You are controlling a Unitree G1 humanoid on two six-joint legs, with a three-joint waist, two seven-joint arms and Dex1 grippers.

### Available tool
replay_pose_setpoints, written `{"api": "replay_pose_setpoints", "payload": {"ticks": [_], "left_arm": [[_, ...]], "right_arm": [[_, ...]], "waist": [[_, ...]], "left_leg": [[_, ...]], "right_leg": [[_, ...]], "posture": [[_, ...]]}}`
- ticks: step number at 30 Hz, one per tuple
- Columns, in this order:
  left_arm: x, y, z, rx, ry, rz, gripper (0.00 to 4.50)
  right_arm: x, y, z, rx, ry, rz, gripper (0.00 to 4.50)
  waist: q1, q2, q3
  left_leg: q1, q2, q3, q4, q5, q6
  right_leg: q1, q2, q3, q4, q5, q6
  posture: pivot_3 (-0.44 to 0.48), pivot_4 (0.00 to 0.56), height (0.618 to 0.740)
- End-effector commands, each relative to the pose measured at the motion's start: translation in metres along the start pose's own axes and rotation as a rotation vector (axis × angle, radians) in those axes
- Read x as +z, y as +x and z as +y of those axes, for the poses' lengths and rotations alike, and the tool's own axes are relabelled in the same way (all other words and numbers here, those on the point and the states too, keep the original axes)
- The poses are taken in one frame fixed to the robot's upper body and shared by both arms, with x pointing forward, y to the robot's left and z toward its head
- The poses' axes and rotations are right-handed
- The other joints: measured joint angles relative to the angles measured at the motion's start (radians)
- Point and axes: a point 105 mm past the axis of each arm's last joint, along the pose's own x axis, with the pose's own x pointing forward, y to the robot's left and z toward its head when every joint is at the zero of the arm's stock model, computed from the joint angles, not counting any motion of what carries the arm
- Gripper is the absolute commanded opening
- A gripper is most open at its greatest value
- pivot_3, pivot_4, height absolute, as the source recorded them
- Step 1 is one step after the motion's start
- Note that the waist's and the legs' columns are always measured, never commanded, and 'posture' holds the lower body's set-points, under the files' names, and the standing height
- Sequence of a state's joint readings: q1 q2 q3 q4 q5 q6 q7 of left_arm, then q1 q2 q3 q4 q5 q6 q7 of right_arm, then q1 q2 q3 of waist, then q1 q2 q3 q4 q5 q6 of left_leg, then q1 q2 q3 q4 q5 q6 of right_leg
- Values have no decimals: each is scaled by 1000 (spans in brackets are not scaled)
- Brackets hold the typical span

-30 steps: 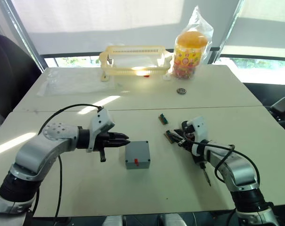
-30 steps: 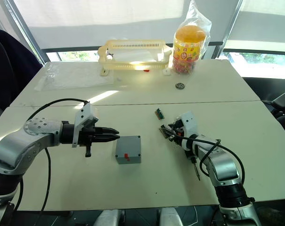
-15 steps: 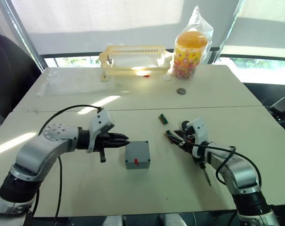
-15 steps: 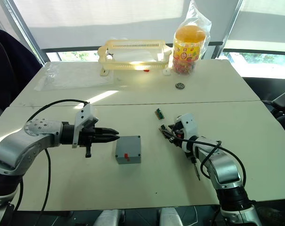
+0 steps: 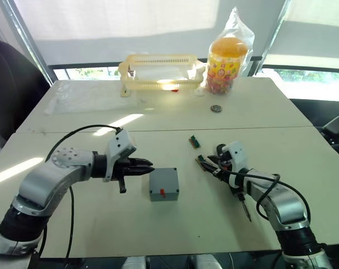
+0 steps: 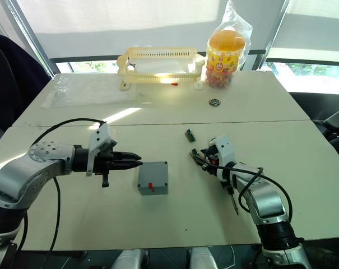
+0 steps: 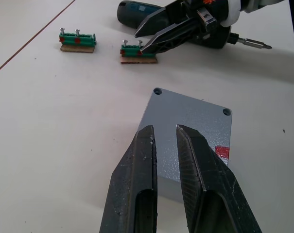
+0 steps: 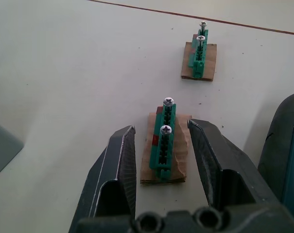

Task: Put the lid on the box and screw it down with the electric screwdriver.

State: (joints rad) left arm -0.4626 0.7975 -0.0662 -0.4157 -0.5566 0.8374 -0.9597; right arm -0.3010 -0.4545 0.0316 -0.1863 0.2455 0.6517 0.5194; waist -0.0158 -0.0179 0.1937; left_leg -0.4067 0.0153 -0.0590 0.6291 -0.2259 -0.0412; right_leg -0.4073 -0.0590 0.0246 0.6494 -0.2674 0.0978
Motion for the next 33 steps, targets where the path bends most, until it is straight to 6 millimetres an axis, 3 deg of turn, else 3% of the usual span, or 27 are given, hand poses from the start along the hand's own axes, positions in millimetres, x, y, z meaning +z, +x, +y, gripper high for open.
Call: {"api": "replay_pose_setpoints", "payload": {"ticks": [1,3,4,5,14,24,33], "left_arm": [[6,1,-3,-10,33,-16,667],[6,1,-3,-8,30,-17,667],[6,1,-4,-9,31,-15,667],[5,1,-4,-8,30,-15,667],[6,0,-2,5,29,-19,667],[8,0,0,-7,39,-18,667],[8,0,1,-11,42,-15,667]], "right_arm": [[6,2,-4,-9,-21,-20,1591],[6,4,-4,-7,-24,-20,970],[6,4,-4,-6,-25,-21,371],[6,5,-4,-7,-25,-20,43],[4,4,-6,-11,-27,-14,43],[30,-3,-4,-7,4,-89,43],[41,-11,0,8,20,-128,43]], "waist": [[0,0,0],[0,0,0],[0,0,0],[0,0,0],[0,0,0],[0,0,0],[0,0,0]], "left_leg": [[0,0,0,0,0,0],[0,0,0,0,0,0],[0,0,0,0,0,0],[0,0,0,0,0,0],[0,0,0,0,0,0],[0,0,0,0,0,0],[0,0,0,0,0,0]], "right_leg": [[0,0,0,0,0,0],[0,0,0,0,0,0],[0,0,0,0,0,0],[0,0,0,0,0,0],[0,0,0,0,0,0],[0,0,0,0,0,0],[0,0,0,0,0,0]], "posture": [[0,150,740],[0,150,740],[0,150,740],[0,150,740],[0,150,740],[0,150,740],[0,150,740]]}}
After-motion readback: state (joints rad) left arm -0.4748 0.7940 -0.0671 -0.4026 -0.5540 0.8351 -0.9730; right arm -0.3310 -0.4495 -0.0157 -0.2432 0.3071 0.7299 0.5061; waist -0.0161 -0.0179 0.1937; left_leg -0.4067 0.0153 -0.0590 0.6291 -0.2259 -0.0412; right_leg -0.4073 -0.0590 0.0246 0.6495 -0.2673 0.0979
